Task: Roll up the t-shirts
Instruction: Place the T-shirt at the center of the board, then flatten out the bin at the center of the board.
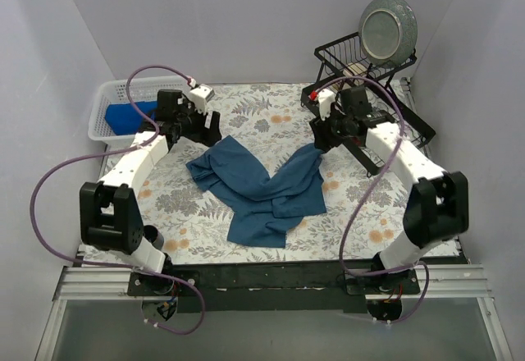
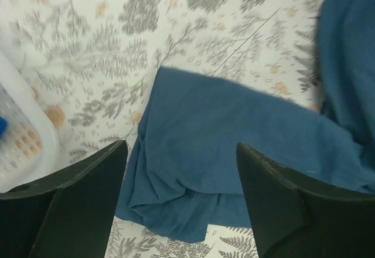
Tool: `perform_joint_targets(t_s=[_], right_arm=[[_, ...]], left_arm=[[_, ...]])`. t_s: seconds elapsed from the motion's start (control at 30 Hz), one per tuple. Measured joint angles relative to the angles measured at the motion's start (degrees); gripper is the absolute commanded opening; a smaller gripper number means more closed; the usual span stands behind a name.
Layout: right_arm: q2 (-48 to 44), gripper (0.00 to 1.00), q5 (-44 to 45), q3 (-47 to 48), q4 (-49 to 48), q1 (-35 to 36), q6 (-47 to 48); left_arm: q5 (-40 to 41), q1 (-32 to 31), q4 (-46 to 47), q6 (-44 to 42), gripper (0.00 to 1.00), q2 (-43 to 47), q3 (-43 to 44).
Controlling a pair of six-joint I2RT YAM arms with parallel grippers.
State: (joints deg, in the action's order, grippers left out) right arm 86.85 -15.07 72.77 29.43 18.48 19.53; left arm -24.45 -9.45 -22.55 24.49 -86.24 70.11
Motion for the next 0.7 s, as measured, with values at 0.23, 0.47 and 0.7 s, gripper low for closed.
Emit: perform_joint_targets(t_s=[0.23,0.47,0.7], right_arm=[[2.82,0.56,-2.01,4.24,5.99,-3.56,11.13],[-0.37,0.53,-9.64,-4.96,20.61,-3.98,19.21],[5.05,0.53,-10.45,-13.20,24.63,-3.96,18.60]], left_arm=[[3.72,0.02,-1.03,3.52,0.79,-2.01,6.78],[3.37,0.02,-0.46,3.67,0.81,9.57,3.30],[1.92,0.02,-4.85,2.43,0.81,10.91,-1.53]])
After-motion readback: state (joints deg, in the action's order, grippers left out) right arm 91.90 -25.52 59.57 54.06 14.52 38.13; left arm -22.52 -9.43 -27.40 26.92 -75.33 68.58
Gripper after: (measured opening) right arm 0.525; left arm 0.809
